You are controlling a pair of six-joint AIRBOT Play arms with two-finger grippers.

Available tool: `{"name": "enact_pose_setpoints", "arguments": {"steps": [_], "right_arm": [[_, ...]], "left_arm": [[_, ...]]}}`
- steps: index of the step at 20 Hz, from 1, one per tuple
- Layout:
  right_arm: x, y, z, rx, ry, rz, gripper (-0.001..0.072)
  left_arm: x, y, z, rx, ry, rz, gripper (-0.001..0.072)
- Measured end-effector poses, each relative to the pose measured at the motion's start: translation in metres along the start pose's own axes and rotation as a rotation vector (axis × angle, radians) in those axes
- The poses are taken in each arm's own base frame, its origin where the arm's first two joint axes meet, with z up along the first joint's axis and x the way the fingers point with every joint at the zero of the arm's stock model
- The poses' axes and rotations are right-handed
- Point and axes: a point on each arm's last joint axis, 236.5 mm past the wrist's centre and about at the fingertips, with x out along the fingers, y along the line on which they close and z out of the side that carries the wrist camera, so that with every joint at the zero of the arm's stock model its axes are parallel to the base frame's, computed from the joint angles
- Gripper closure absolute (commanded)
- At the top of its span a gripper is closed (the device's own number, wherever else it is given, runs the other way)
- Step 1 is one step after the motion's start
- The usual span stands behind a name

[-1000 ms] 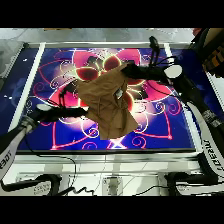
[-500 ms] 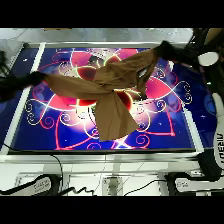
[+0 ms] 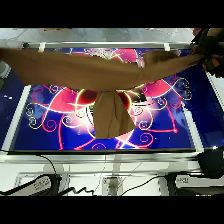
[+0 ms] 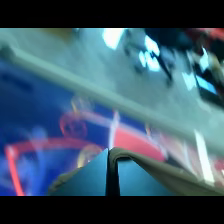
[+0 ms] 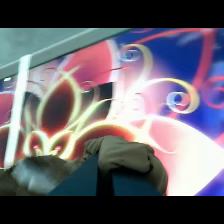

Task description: Fold the clothes and pants, and hang the long-sleeved shirts on hangers.

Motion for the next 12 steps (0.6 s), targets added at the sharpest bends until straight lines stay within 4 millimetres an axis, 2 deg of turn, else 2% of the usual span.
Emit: {"name": "enact_pose_setpoints", "arguments": {"steps": [4, 6, 7, 9, 12], "right_arm": [[-0.016, -0.016, 0.013, 0.037, -0.023, -0.036, 0.0692], [-0.018, -0.026, 0.012, 0.043, -0.014, -0.069, 0.0693], [-0.019, -0.035, 0.006, 0.046, 0.009, -0.104, 0.0693], [-0.019, -0.057, -0.01, 0.048, 0.065, -0.182, 0.0693], [-0.025, -0.083, -0.039, 0.056, 0.133, -0.281, 0.0692]], "left_arm": [[-0.006, -0.002, 0.052, 0.011, -0.167, 0.054, 0.0692], [-0.006, -0.006, 0.061, 0.027, -0.19, 0.057, 0.0692], [-0.005, -0.009, 0.057, 0.05, -0.17, 0.046, 0.0692], [0.003, -0.014, 0.03, 0.122, -0.068, 0.02, 0.0692], [0.011, -0.002, -0.033, 0.195, 0.153, 0.021, 0.0692]]}}
